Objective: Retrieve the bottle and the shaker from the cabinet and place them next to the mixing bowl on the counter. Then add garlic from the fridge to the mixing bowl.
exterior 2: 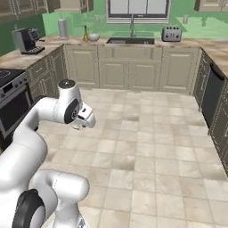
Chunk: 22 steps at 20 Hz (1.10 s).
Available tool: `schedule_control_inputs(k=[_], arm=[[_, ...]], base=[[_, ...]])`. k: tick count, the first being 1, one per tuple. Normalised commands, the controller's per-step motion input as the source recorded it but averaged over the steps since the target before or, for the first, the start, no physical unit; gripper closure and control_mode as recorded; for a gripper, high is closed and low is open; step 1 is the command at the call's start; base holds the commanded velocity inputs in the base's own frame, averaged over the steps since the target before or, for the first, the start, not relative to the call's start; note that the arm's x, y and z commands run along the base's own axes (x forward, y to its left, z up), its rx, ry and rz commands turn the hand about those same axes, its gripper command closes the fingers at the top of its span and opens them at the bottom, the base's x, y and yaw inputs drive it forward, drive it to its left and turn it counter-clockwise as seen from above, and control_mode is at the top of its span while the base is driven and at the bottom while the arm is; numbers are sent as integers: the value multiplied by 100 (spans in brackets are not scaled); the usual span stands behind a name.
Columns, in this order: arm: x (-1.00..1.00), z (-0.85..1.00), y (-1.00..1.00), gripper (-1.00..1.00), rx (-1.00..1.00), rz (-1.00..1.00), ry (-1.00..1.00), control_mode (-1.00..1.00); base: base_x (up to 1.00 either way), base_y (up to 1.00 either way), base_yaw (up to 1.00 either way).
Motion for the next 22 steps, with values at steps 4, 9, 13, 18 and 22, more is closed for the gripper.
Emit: schedule_control_inputs(k=[4,9,13,18,22], arm=[[0,0,0,100,0,0,0,100],[0,0,0,100,0,0,0,100],[0,0,0,100,0,0,0,100],[0,0,0,100,0,0,0,100],[0,0,0,100,0,0,0,100]], base=[[100,5,-1],[100,15,13],[100,10,27],[100,1,29],[100,0,30]])
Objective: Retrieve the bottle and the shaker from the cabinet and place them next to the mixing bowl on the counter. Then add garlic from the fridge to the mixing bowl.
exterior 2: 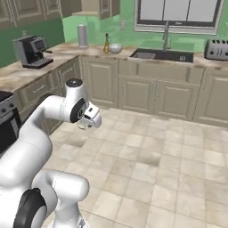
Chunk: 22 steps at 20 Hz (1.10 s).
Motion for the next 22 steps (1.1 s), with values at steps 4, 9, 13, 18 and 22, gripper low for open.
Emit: schedule_control_inputs(k=[4,9,13,18,22], arm=[[0,0,0,100,0,0,0,100],[0,0,0,100,0,0,0,100],[0,0,0,100,0,0,0,100],[0,0,0,100,0,0,0,100],[0,0,0,100,0,0,0,100]], base=[[100,0,28],[100,0,19],[100,0,2],[100,3,0],[100,35,0]])
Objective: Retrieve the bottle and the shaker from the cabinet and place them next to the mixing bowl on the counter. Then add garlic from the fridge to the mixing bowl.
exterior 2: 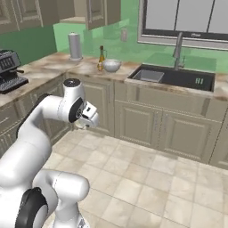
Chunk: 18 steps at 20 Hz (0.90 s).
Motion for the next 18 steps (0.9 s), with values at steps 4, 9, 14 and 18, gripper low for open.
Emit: schedule_control_inputs(k=[4,9,14,18], arm=[[0,0,0,100,0,0,0,100],[0,0,0,100,0,0,0,100],[0,0,0,100,0,0,0,100],[0,0,0,100,0,0,0,100]], base=[[100,71,-1],[100,67,0],[100,10,0],[73,-51,7]])
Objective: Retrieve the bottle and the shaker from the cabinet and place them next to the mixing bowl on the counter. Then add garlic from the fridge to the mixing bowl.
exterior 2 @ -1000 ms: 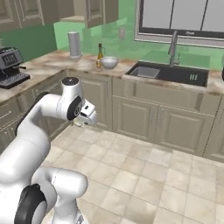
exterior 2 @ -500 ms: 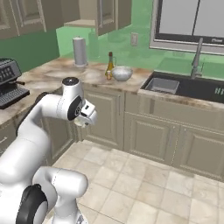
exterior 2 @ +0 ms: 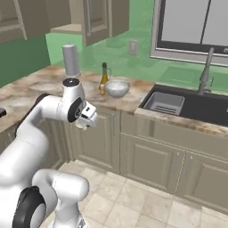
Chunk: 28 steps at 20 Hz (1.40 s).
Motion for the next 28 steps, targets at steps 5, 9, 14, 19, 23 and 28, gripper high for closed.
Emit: schedule_control_inputs(k=[5,9,14,19,23,28], arm=[[0,0,0,100,0,0,0,100],[0,0,0,100,0,0,0,100],[0,0,0,100,0,0,0,100],[0,0,0,100,0,0,0,100],[0,0,0,100,0,0,0,100],[0,0,0,100,0,0,0,100]], base=[[41,-44,4],[66,0,0],[95,-16,7],[70,-4,17],[70,0,11],[55,0,5]])
